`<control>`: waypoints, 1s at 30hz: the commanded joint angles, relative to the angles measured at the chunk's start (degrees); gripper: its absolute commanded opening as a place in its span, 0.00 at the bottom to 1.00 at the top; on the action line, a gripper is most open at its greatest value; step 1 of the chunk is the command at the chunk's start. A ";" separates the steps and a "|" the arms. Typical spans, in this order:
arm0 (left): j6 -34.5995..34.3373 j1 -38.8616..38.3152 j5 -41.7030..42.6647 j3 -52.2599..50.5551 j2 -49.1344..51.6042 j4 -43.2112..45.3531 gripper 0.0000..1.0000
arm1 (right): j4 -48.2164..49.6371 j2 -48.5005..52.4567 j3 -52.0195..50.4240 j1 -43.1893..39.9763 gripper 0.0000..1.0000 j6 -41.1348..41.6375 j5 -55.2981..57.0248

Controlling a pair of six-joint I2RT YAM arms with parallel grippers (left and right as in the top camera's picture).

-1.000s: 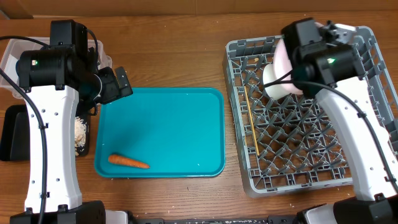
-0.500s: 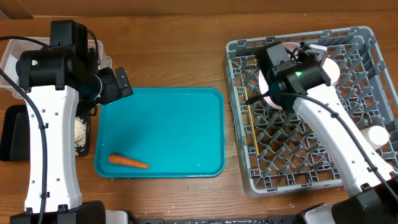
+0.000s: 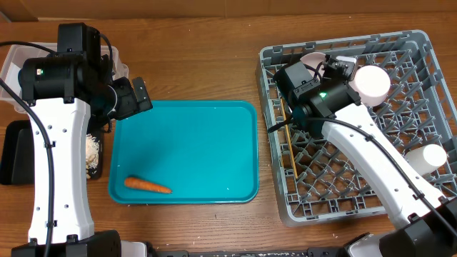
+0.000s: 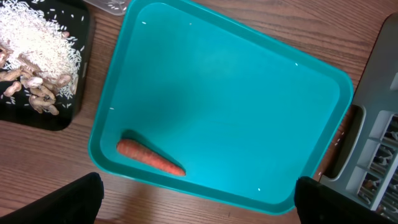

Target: Sort waste into correct bins and load items into the dishwasher

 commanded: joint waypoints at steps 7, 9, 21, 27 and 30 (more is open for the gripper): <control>1.60 -0.02 -0.17 -0.24 0.31 -0.09 1.00 | -4.59 0.09 -3.26 1.51 0.04 7.15 10.51; 1.88 -0.02 -0.17 -0.24 0.28 -0.02 1.00 | -6.64 0.09 -3.26 2.84 0.04 8.94 13.79; 2.91 -0.02 -0.15 -0.24 0.28 -0.24 1.00 | -7.48 0.33 -3.54 7.76 0.04 11.63 11.37; 3.74 -0.02 -0.13 -0.24 0.28 -0.72 1.00 | -7.45 1.36 -3.54 7.76 0.04 11.61 12.24; 3.74 -0.02 0.31 -0.24 0.28 -0.96 1.00 | -7.04 2.73 -3.54 7.72 0.04 11.58 12.44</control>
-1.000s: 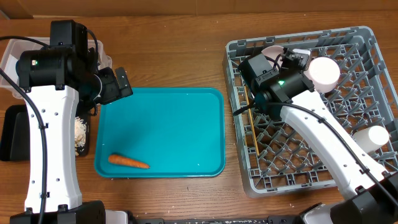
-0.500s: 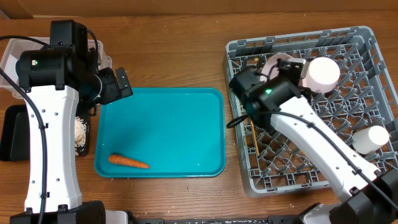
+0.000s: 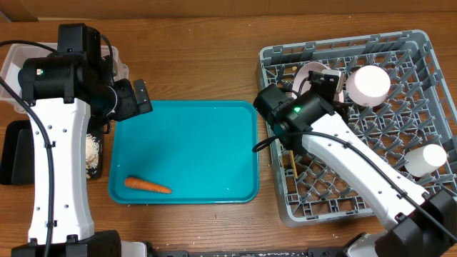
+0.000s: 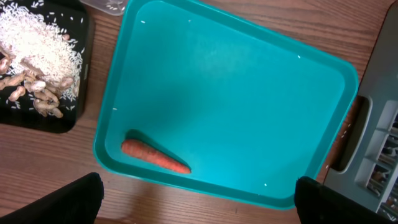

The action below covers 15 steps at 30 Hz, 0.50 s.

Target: Sort waste into correct bins and load items into the dishwasher

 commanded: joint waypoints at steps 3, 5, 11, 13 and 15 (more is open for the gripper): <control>1.11 -0.02 0.28 -0.24 0.28 -0.33 1.00 | 0.42 2.93 -0.26 0.00 0.04 1.36 1.31; 1.11 -0.02 0.26 -0.24 0.28 -0.31 1.00 | 0.48 3.80 -0.26 0.07 0.04 1.38 1.14; 1.11 -0.02 0.26 -0.24 0.28 -0.31 1.00 | 2.40 4.13 -0.09 1.01 0.04 1.09 -5.66; 1.09 -0.02 0.28 -0.24 0.28 -0.24 1.00 | 3.13 4.13 -0.02 2.01 0.10 1.11 -8.35; 1.09 -0.02 0.28 -0.24 0.28 -0.15 1.00 | 3.02 4.13 0.52 3.13 0.17 1.11 -10.75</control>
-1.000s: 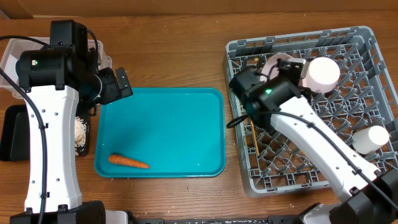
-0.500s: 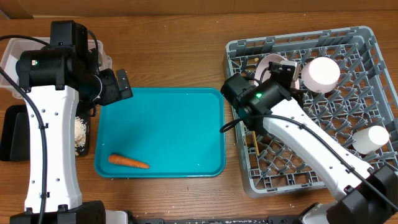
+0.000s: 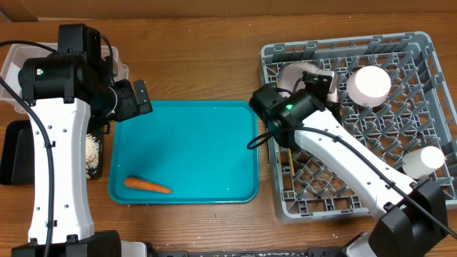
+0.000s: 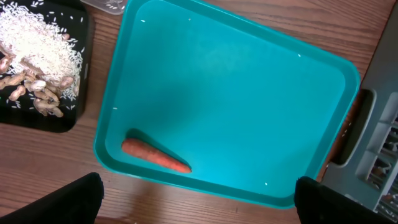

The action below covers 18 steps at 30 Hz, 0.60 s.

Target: Sort waste into correct bins and load items into the dishwasher

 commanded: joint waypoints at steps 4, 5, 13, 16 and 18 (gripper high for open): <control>0.94 -0.02 0.26 -0.24 0.28 -0.17 1.00 | 0.39 1.03 2.08 4.26 0.20 0.72 -8.98; 0.94 -0.02 0.24 -0.24 0.28 -0.17 1.00 | 0.39 1.03 2.38 4.55 0.23 0.72 -9.09; 0.94 -0.02 0.24 -0.24 0.28 -0.57 1.00 | -3.67 -0.70 4.66 4.70 0.50 1.88 -11.28; 0.94 -0.02 0.24 -0.24 0.28 -0.55 1.00 | -7.80 -2.38 7.98 4.70 0.67 6.80 -11.67; 0.94 -0.02 0.24 -0.24 0.28 -0.59 1.00 | -9.40 -3.85 11.04 4.70 0.71 7.15 -11.67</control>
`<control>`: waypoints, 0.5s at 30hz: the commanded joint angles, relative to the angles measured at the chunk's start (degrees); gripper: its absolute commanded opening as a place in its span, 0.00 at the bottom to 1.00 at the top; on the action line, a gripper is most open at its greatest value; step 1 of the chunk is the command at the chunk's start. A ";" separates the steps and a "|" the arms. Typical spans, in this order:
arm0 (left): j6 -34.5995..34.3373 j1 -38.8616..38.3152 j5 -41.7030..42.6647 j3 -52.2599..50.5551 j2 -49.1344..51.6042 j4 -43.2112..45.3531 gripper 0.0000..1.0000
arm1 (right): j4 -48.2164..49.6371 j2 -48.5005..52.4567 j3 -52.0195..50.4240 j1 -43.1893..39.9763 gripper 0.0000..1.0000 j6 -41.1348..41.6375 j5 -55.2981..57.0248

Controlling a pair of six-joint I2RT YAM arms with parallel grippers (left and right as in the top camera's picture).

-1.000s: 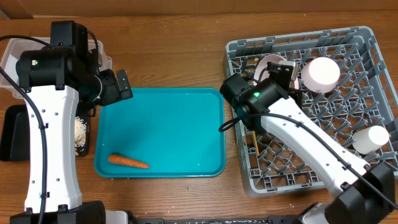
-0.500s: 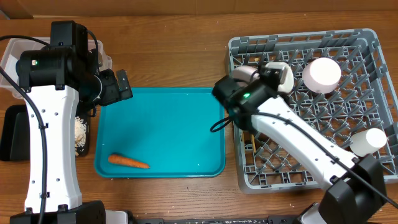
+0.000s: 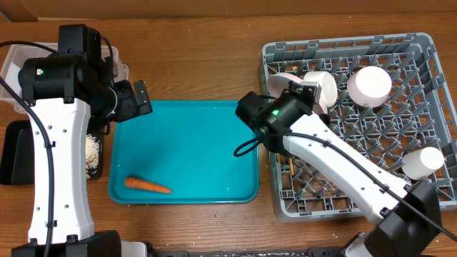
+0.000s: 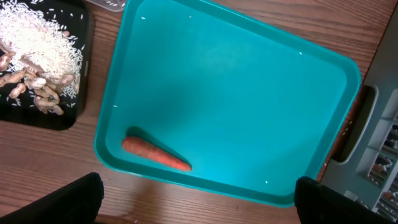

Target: Sort waste into correct bins and load items into the dishwasher

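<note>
An orange carrot (image 3: 148,185) (image 4: 155,154) lies in the near-left corner of the teal tray (image 3: 207,135) (image 4: 249,93). My left gripper (image 3: 136,100) (image 4: 199,202) hangs open high over the tray's far-left corner, its fingers (image 4: 87,199) wide apart with nothing between them. The grey dishwasher rack (image 3: 421,43) on the right holds a white cup on its side (image 3: 323,87), a pink-white cup (image 3: 369,83) and another white cup (image 3: 421,158). My right gripper (image 3: 300,91) sits at the rack's back-left, next to the lying cup; its jaws do not show.
A black bin (image 4: 74,118) with rice and peanuts stands left of the tray. Behind it is a clear container (image 3: 14,64). The right arm's black wrist (image 3: 258,116) reaches over the tray's right edge. Bare wooden table (image 3: 200,50) lies behind the tray.
The right arm has shifted further left; its black wrist now overlaps the tray's right edge, and the lying white cup shows fully. The left arm and carrot are where they were.
At first the right arm's wrist was over the rack's back-left cells, covering the cups there. At each later moment it stood further left, uncovering the lying white cup. The left gripper stayed open over the tray and the carrot stayed put.
</note>
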 commanded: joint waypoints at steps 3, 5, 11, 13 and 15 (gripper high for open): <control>0.94 -0.02 0.24 -0.24 0.28 -0.17 1.00 | -1.77 -6.64 10.93 0.11 0.84 2.78 0.22; 0.92 -0.02 0.24 -0.24 0.28 -0.15 1.00 | -1.73 -7.85 14.43 -0.28 0.86 0.17 0.42; 0.94 -0.02 0.24 -0.24 0.28 -0.46 1.00 | -1.31 -9.07 19.76 -6.86 0.87 -9.46 -3.61; 0.92 -0.02 0.24 -0.24 0.31 -0.46 1.00 | -1.05 -8.76 19.71 -10.34 0.88 -15.58 -9.01; 0.92 -0.02 0.24 -0.24 0.28 -0.39 1.00 | 0.02 -8.37 19.69 -14.40 0.92 -25.40 -16.96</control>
